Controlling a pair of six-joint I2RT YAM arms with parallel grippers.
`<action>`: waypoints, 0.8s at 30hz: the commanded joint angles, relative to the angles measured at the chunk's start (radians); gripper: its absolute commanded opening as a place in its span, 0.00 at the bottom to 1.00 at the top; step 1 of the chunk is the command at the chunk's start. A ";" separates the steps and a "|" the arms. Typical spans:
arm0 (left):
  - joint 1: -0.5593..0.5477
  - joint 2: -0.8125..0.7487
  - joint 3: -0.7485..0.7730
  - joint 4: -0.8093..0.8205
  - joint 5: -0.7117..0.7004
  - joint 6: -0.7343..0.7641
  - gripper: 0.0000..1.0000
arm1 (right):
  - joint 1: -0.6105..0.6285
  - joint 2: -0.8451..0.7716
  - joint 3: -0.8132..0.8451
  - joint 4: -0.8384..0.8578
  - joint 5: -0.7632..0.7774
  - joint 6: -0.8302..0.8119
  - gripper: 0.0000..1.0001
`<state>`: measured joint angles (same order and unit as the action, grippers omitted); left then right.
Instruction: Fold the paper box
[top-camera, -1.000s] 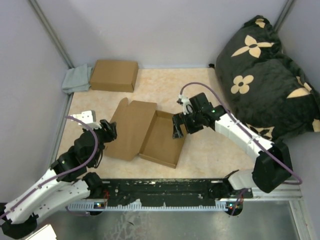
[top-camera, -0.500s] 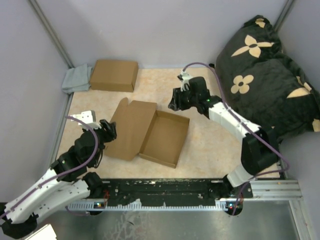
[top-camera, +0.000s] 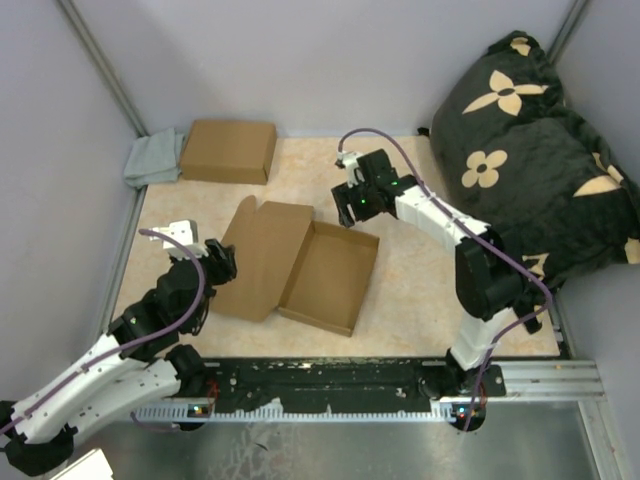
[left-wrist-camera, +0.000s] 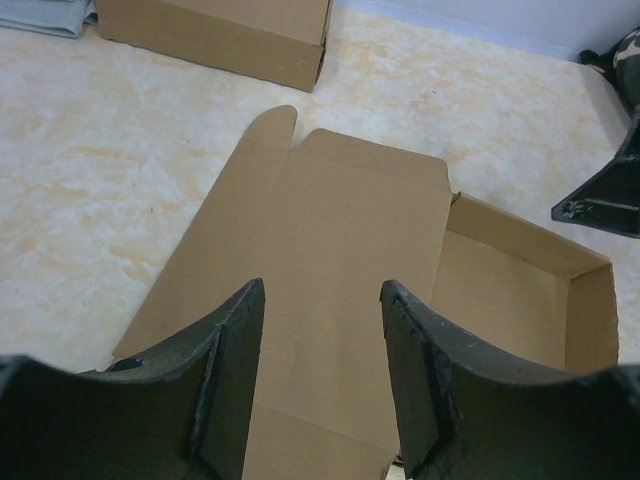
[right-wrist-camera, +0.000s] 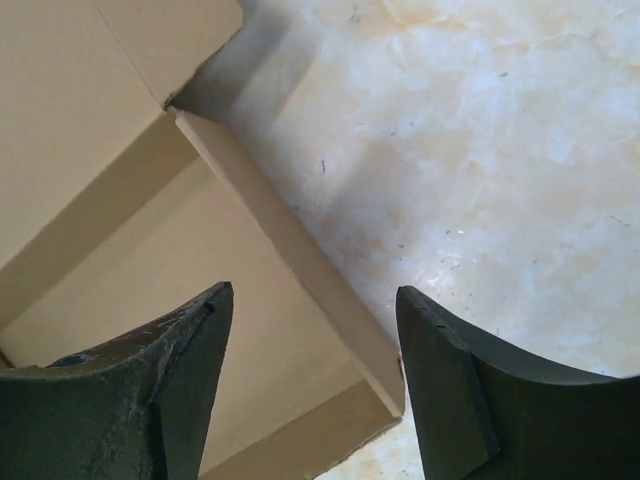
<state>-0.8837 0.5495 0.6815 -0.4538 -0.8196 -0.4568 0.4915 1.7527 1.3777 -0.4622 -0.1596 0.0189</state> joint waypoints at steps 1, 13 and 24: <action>0.004 0.001 -0.012 0.021 0.002 -0.005 0.57 | 0.047 0.070 0.089 -0.043 0.033 -0.113 0.65; 0.004 0.004 -0.011 0.020 0.002 -0.004 0.57 | 0.085 0.203 0.162 -0.048 0.055 -0.133 0.61; 0.003 0.009 -0.014 0.024 0.004 -0.003 0.57 | 0.085 0.179 0.013 -0.009 0.094 -0.058 0.38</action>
<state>-0.8837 0.5564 0.6754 -0.4488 -0.8188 -0.4564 0.5739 1.9835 1.4666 -0.5045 -0.1066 -0.0769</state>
